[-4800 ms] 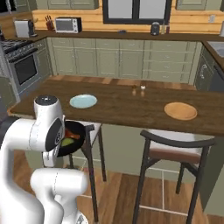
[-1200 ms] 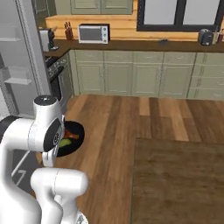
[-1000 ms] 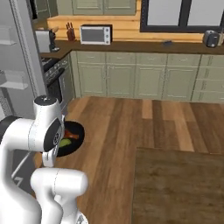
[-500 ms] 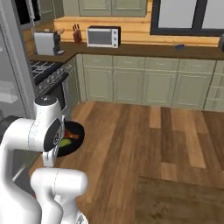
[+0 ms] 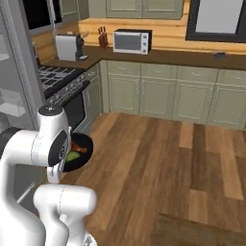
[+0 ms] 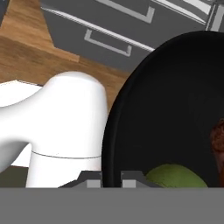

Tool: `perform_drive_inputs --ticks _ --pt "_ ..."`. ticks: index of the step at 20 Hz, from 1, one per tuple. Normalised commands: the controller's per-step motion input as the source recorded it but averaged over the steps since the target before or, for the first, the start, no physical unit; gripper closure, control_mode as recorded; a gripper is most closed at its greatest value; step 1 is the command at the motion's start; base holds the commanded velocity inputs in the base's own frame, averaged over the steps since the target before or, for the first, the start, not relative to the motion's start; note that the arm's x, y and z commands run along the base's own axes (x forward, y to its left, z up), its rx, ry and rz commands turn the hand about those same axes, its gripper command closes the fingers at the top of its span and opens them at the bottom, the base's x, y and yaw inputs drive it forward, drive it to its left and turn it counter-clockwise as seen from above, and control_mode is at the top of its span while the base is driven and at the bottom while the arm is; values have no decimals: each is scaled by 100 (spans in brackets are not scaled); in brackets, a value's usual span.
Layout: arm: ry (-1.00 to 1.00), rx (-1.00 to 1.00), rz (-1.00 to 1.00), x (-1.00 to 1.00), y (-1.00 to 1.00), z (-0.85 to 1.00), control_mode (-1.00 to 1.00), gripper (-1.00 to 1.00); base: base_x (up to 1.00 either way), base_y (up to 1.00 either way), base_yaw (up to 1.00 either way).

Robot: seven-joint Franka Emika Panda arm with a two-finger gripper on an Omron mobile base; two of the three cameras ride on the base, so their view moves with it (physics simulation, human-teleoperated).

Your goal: Pick the chicken drumstick and lime from their plates and place them in the bowl. Then put the bowl in the fridge.

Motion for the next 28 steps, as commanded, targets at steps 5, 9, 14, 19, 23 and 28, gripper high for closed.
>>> perform_drive_inputs --ticks 5,9,14,19,23,28 --pt "0 0 0 0 0 0 100 100 0 11 42" --pt "0 0 0 0 0 0 100 100 7 11 46" --pt "0 0 0 0 0 0 100 100 31 4 43" --pt "0 0 0 0 0 0 100 100 48 1 41" --pt "0 0 0 0 0 0 100 100 20 6 42" --pt "0 0 0 0 0 0 100 100 12 20 45"
